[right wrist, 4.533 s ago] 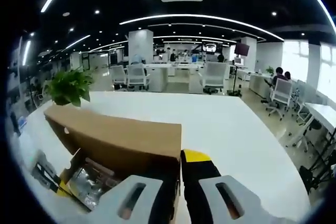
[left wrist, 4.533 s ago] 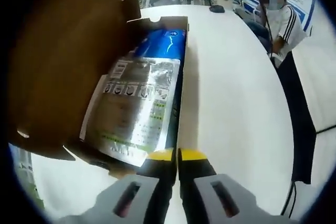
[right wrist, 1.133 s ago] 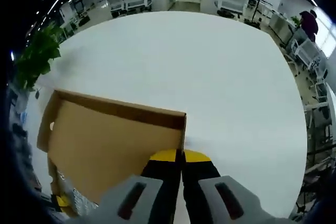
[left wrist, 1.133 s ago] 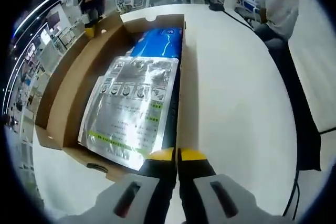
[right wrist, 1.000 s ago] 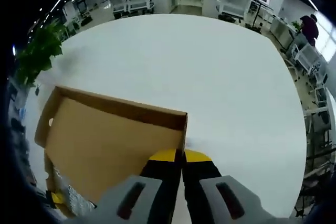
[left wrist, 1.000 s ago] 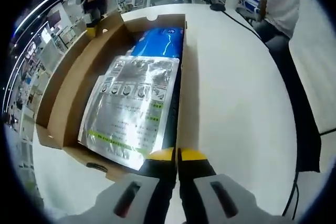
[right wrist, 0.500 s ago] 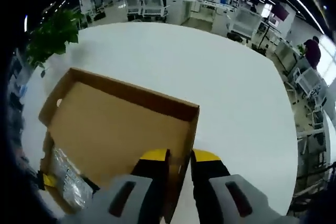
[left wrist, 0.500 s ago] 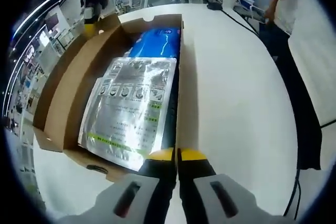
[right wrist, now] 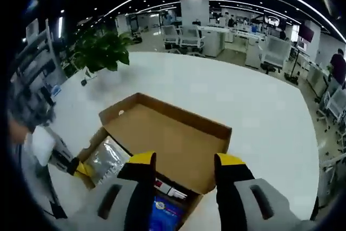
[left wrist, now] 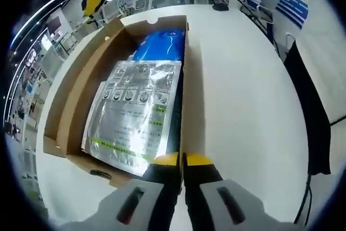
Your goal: Operate the shoe box by opening the lid, removing the specified soft item, and placing it in the target area until the item is outside and the box remains undamaged.
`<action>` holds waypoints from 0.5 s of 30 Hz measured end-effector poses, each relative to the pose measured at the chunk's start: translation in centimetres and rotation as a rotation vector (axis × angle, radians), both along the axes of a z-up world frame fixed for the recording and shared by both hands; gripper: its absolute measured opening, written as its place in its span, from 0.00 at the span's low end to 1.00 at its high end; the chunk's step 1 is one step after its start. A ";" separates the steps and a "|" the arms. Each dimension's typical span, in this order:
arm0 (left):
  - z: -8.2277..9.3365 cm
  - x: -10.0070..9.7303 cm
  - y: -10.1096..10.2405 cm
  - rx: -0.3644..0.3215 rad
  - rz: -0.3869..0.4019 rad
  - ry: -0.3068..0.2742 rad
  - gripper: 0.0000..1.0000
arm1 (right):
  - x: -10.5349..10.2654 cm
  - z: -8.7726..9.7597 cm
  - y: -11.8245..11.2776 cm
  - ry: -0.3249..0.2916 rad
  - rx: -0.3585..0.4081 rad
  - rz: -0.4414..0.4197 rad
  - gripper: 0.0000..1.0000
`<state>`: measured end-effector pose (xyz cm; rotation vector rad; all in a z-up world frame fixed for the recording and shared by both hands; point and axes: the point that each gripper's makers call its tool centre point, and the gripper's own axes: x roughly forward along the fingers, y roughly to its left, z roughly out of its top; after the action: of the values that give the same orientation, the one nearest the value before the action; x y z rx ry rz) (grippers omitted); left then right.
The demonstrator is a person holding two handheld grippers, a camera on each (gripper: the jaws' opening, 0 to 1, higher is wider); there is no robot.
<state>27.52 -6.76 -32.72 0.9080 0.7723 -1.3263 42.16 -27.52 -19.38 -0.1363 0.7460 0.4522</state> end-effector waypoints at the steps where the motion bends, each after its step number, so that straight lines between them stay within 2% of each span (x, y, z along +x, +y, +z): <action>1: 0.0 0.0 0.0 -0.003 0.006 0.000 0.01 | 0.4 0.0 -0.1 0.000 0.008 -0.004 0.46; 2: 0.0 0.0 0.0 -0.004 0.006 -0.003 0.01 | 1.0 0.0 -0.2 -0.003 0.043 -0.024 0.49; 3: 0.0 0.0 0.0 -0.005 0.006 -0.007 0.01 | -0.2 0.1 -0.1 0.002 0.077 -0.047 0.52; 5: 0.0 0.0 0.0 -0.004 0.006 -0.014 0.01 | -2.1 0.4 0.3 0.007 0.179 -0.076 0.52; 7: 0.0 0.1 0.0 0.001 0.007 -0.006 0.01 | -3.3 0.5 0.4 0.016 0.305 -0.145 0.51; 8: 0.0 0.0 0.0 0.000 0.002 -0.003 0.01 | -3.8 0.5 0.7 0.012 0.336 -0.136 0.51; 9: 0.0 0.1 0.0 -0.001 0.000 -0.002 0.01 | -5.3 0.3 1.5 0.003 0.345 -0.090 0.47; 11: 0.0 0.0 0.0 -0.002 -0.005 -0.004 0.01 | -6.6 -0.1 2.5 0.033 0.405 -0.058 0.33; 12: 0.0 0.0 0.0 0.000 -0.003 -0.006 0.01 | -7.0 -0.4 2.6 0.055 0.427 -0.071 0.28; 14: 0.0 0.1 0.0 0.004 0.004 -0.006 0.01 | -8.3 -0.6 2.9 0.071 0.466 -0.113 0.31; 15: -0.1 0.1 0.1 0.006 0.009 -0.007 0.01 | -8.3 -0.8 2.9 0.075 0.512 -0.122 0.34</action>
<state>27.58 -6.70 -32.77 0.9126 0.7746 -1.3135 33.89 -24.58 -20.21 0.4045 0.6862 0.5204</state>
